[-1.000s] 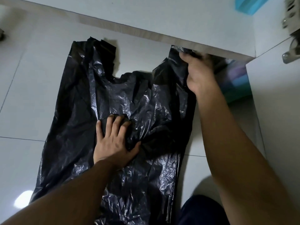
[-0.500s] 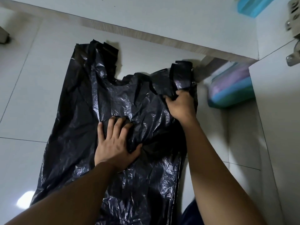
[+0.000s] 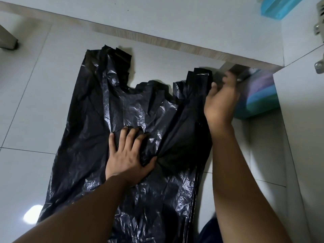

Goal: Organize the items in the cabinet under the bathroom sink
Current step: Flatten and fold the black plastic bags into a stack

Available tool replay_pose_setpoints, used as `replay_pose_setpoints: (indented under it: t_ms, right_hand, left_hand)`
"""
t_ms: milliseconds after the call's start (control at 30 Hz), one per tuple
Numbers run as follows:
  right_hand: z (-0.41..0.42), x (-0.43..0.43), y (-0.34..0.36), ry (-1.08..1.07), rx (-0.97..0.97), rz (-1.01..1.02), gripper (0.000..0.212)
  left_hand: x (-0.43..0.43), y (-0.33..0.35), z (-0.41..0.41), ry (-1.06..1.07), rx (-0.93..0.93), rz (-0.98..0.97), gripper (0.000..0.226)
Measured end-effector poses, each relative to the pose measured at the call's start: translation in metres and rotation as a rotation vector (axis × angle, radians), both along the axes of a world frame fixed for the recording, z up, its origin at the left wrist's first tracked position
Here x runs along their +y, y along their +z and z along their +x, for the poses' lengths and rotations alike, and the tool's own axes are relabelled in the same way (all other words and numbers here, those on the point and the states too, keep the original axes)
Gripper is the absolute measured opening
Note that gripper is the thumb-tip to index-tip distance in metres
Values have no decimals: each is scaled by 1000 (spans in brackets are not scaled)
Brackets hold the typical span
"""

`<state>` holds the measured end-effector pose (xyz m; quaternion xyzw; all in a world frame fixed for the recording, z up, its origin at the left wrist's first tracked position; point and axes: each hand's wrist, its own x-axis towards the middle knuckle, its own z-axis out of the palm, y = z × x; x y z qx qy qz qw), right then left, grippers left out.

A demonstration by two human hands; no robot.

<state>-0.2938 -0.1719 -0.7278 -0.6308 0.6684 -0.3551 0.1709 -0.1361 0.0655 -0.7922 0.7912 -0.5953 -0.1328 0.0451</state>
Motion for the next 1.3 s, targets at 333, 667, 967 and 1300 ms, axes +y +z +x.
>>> replay_pose_setpoints:
  t_ms: [333,667,967,1300]
  right_hand:
    - [9,152,-69,484,604,152,47]
    - [2,152,-79,449,572,170,61]
    - [4,153,-72,469,610,224,60]
    - [27,133,-30,475,265,71,41]
  left_hand:
    - [0,1,1,-3,7,9,81]
    - [3,8,14,100,432,-283,68]
    - [16,25,71,52,-14,61,106]
    - [4,49,75,-29,-64,153,107]
